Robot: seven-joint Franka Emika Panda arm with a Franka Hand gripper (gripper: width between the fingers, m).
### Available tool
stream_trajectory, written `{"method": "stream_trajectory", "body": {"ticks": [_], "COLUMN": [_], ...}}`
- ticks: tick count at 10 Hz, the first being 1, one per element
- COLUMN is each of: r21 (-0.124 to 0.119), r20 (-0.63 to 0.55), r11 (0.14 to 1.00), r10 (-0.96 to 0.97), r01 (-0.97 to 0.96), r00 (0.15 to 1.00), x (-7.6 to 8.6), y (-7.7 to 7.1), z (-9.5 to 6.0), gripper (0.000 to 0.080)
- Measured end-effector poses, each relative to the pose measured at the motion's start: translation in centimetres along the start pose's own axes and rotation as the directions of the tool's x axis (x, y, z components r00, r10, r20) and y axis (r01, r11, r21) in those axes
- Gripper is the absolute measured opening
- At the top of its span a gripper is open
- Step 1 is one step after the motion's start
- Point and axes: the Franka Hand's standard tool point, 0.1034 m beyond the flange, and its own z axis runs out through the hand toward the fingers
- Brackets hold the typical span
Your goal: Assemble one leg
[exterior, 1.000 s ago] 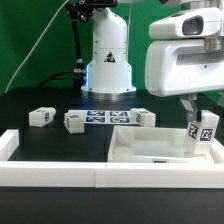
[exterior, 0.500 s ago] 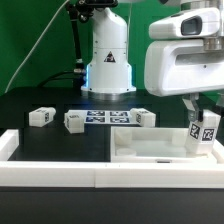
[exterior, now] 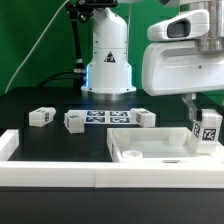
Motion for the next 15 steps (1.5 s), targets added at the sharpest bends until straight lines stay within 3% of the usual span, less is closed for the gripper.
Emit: {"method": "stream_trajectory", "body": {"ticks": [3, 6, 9, 11, 13, 15], "r21": [0.005, 0.021, 0.048, 0.074, 0.080, 0.078], "r20": [-0.008, -0.023, -0.033, -0.011, 0.019, 0.055], "r11": [0.972, 0.877, 0.710, 0.514, 0.346, 0.265], "r10": [0.236, 0.481, 0.704, 0.858, 0.937, 0.962], "r01": [-0.236, -0.480, -0.702, -0.855, -0.935, -0.961], "r00": [0.972, 0.877, 0.710, 0.514, 0.349, 0.269], "x": [0.06, 0.20, -0.01, -0.17, -0.17, -0.06], "y": [0.13, 0.52, 0.63, 0.05, -0.05, -0.04], "z": [0.03, 0.04, 0.10, 0.18, 0.20, 0.19], "gripper": [0.0295, 0.0295, 0.0295, 0.0295, 0.0295, 0.0295]}}
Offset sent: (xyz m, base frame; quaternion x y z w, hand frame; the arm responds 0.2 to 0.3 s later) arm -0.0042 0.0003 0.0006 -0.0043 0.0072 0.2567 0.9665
